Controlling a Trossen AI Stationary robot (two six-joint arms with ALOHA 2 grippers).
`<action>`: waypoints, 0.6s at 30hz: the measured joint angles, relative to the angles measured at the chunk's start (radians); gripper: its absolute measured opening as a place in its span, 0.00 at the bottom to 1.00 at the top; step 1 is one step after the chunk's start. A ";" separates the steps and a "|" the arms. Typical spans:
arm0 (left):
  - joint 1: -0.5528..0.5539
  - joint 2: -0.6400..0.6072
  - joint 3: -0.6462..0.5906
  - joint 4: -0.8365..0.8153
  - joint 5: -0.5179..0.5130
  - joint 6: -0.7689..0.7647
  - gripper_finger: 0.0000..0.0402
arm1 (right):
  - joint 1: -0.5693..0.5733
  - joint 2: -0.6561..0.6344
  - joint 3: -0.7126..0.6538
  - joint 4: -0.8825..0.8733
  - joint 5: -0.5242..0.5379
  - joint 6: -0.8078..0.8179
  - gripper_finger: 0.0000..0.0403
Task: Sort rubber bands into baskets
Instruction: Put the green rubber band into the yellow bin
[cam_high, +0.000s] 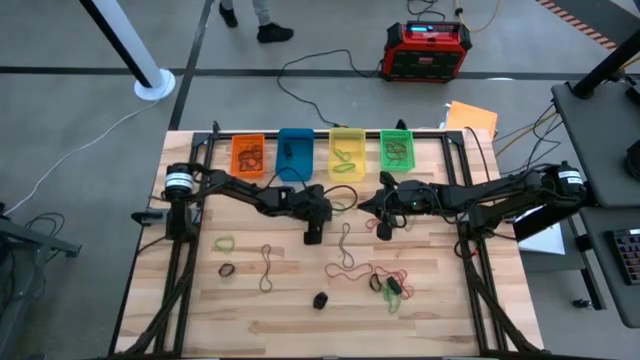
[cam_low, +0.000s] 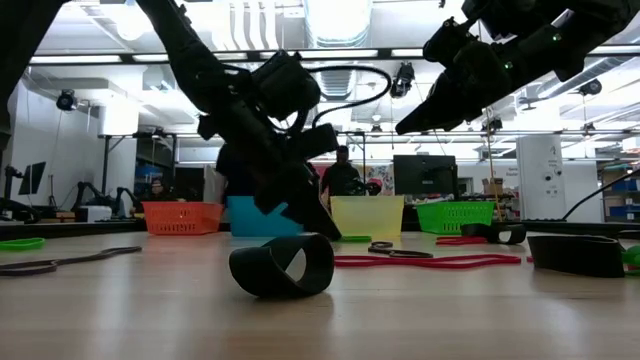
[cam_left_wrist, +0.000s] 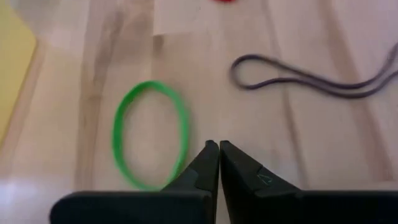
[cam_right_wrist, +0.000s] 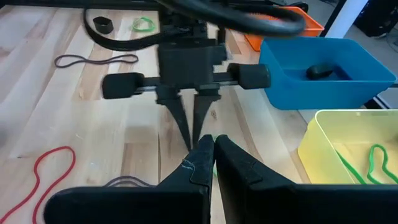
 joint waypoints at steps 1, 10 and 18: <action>-0.005 -0.003 0.000 0.002 0.002 0.000 0.00 | 0.000 0.000 0.000 0.000 0.000 0.001 0.02; -0.055 -0.075 -0.023 0.008 -0.078 0.005 0.00 | 0.000 0.000 0.000 0.000 0.000 0.008 0.02; -0.034 -0.085 -0.046 0.060 -0.123 0.019 0.00 | 0.000 0.000 -0.002 0.000 0.000 0.008 0.02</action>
